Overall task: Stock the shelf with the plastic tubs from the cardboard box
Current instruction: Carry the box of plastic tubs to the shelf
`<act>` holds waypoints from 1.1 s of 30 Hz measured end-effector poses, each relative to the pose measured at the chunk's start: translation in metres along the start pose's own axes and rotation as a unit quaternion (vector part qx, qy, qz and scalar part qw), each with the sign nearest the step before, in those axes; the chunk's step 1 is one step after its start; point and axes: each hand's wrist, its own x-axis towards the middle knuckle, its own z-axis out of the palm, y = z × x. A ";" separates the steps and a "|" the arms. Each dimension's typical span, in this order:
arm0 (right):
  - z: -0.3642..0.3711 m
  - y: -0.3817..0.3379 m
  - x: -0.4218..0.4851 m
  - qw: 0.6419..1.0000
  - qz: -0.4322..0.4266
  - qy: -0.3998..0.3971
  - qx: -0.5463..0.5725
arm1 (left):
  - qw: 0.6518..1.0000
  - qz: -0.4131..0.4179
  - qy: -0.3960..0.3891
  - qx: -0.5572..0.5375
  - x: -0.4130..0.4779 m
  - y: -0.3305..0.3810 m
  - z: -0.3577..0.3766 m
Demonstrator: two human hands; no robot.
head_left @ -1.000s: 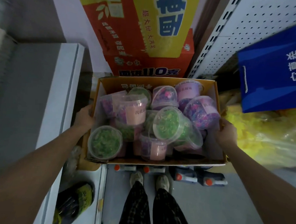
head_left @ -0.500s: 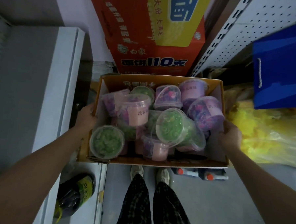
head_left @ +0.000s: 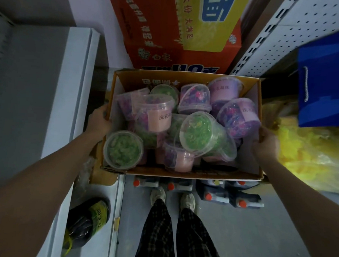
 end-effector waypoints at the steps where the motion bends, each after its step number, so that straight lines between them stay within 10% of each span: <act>1: 0.003 0.001 0.001 1.000 0.005 -0.003 0.001 | 1.000 -0.006 -0.007 -0.005 0.001 -0.003 0.003; 33: 0.014 0.010 -0.001 0.994 0.060 -0.079 -0.035 | 0.997 -0.046 -0.053 -0.012 -0.020 -0.029 0.027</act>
